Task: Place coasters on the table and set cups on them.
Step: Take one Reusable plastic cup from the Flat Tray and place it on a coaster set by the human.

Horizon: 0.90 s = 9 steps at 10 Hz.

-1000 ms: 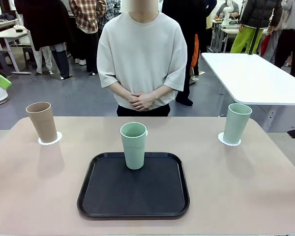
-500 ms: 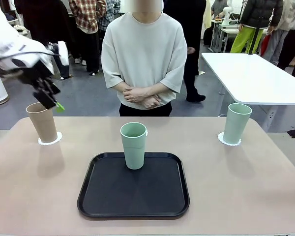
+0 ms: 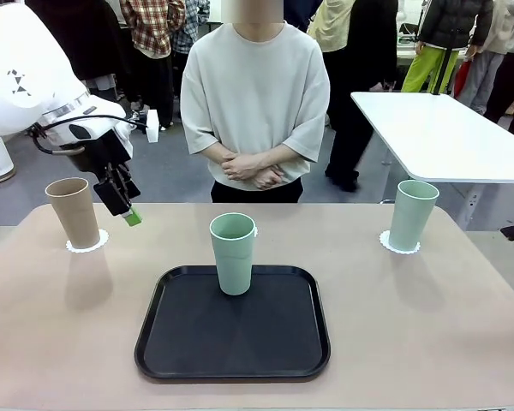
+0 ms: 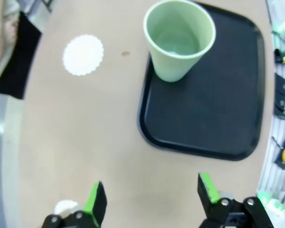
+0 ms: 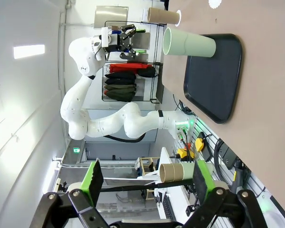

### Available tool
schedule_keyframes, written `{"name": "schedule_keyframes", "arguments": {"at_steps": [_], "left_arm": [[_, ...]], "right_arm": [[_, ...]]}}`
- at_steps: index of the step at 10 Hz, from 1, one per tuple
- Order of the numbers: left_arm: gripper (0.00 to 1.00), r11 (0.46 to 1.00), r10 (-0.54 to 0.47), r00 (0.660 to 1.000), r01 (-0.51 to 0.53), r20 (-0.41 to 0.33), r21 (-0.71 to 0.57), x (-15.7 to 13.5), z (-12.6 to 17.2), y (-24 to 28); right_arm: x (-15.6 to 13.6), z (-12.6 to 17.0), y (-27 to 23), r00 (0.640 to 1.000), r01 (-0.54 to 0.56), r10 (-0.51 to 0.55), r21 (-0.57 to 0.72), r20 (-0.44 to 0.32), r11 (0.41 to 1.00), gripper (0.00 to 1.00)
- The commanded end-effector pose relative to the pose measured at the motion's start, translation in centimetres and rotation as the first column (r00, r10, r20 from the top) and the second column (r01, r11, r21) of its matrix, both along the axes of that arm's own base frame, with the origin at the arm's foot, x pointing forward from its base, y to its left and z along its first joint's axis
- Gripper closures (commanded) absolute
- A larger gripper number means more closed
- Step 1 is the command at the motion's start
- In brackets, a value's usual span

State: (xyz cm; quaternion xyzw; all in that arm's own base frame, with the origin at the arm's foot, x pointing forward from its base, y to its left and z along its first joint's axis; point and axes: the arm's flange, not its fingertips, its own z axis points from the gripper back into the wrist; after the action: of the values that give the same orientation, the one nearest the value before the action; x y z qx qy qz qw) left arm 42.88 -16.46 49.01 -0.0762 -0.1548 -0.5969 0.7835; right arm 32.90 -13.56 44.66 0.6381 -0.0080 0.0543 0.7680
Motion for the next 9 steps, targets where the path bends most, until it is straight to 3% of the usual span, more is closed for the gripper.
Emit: {"name": "schedule_keyframes", "arguments": {"at_steps": [1, 3, 4, 5, 6, 8, 9], "left_arm": [[0.0, 1.0, 0.011, 0.998, -0.011, 0.066, 0.013, -0.1, 0.2, 0.4], [0.0, 1.0, 0.003, 1.0, -0.003, 0.025, 0.001, 0.1, 0.4, 0.1], [0.0, 0.982, -0.093, 0.987, 0.112, 0.13, -0.151, 0.8, -2.5, 1.5], [0.0, 0.905, -0.237, 0.963, 0.267, 0.129, -0.33, 1.3, -6.0, 1.5], [0.0, 0.842, -0.346, 0.931, 0.364, 0.119, -0.398, 1.6, -7.8, 1.2], [0.0, 0.723, -0.457, 0.867, 0.493, 0.199, -0.484, 2.0, -9.1, 1.9], [0.0, 0.66, -0.503, 0.846, 0.507, 0.176, -0.554, 2.3, -9.5, 2.4]], "right_arm": [[-0.1, 0.1, 0.0, 1.0, 0.004, -0.004, -0.002, -0.016, 1.0, 0.0], [-0.1, 0.1, 0.0, 1.0, 0.004, -0.004, -0.002, -0.016, 1.0, 0.0], [-0.1, 0.1, 0.0, 1.0, 0.004, -0.004, -0.002, -0.016, 1.0, 0.0], [-0.1, 0.1, 0.0, 1.0, 0.004, -0.004, -0.002, -0.016, 1.0, 0.0], [-0.1, 0.1, 0.0, 1.0, 0.004, -0.004, -0.002, -0.016, 1.0, 0.0], [-0.1, 0.1, 0.0, 1.0, 0.004, -0.004, -0.002, -0.016, 1.0, 0.0], [-0.1, 0.1, 0.0, 1.0, 0.004, -0.004, -0.002, -0.016, 1.0, 0.0]]}}
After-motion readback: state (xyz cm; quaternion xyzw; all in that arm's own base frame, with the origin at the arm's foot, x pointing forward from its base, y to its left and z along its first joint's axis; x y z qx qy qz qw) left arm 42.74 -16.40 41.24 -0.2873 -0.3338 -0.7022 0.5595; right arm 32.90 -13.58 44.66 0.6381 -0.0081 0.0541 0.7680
